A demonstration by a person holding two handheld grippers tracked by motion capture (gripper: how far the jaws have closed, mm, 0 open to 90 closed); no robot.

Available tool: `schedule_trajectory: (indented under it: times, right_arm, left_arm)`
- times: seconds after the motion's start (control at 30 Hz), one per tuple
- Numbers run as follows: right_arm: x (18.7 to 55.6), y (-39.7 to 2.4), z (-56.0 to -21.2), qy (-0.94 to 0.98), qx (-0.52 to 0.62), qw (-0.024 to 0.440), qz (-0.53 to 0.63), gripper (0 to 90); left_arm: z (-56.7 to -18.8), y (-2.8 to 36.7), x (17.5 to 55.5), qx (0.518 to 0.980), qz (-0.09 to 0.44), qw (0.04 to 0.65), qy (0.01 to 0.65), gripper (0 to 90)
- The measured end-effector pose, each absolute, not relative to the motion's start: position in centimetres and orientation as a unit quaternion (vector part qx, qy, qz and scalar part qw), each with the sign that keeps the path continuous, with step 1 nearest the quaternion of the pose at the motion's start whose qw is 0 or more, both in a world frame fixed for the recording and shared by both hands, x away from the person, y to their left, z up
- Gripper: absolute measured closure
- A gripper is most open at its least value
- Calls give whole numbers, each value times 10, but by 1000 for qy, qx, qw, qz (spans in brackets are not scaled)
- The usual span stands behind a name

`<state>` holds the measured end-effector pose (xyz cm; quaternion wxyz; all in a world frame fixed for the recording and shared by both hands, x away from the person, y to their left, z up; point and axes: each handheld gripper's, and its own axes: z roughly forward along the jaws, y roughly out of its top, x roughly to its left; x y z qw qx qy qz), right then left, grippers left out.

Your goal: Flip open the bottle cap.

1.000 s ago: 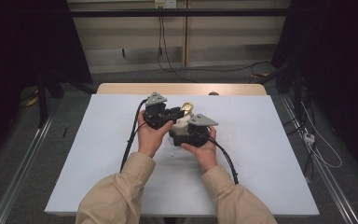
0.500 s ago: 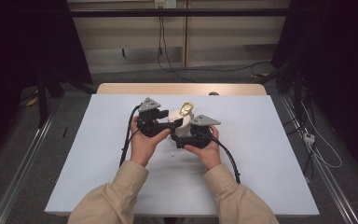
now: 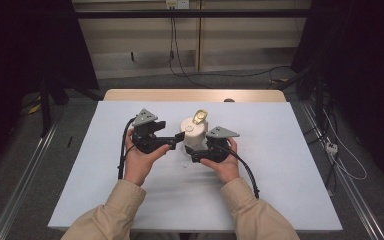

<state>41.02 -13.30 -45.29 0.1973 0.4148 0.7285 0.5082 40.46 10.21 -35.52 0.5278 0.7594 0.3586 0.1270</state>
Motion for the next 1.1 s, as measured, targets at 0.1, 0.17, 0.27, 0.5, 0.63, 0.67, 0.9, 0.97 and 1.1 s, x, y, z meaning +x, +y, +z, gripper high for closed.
schedule_trajectory:
  times: [0.1,0.17,0.27,0.5,0.63,0.67,0.9,0.97,1.1]
  right_arm:
    - [407,-138,-452,726,415,197,512,49]
    - [404,-141,-452,726,416,198,511,53]
    - [399,-143,-452,727,415,197,511,54]
    - [392,-147,-449,722,412,199,519,59]
    - [387,-149,-447,721,410,198,523,60]
    - [385,-149,-447,721,408,198,523,60]
    - [376,-156,-443,716,407,204,528,69]
    - [373,-159,-444,717,407,205,528,68]
    - [366,-166,-444,717,410,209,523,68]
  left_arm:
    - [-356,105,402,760,130,527,357,141]
    - [-356,107,400,760,129,529,355,136]
    - [-358,108,398,762,128,529,351,130]
    - [-363,117,393,756,133,535,353,111]
    - [-364,123,389,758,134,536,346,110]
    - [-365,125,388,759,135,534,346,110]
    - [-376,141,383,764,132,529,344,107]
    - [-379,146,382,764,131,530,342,102]
    - [-386,158,379,761,129,536,342,96]
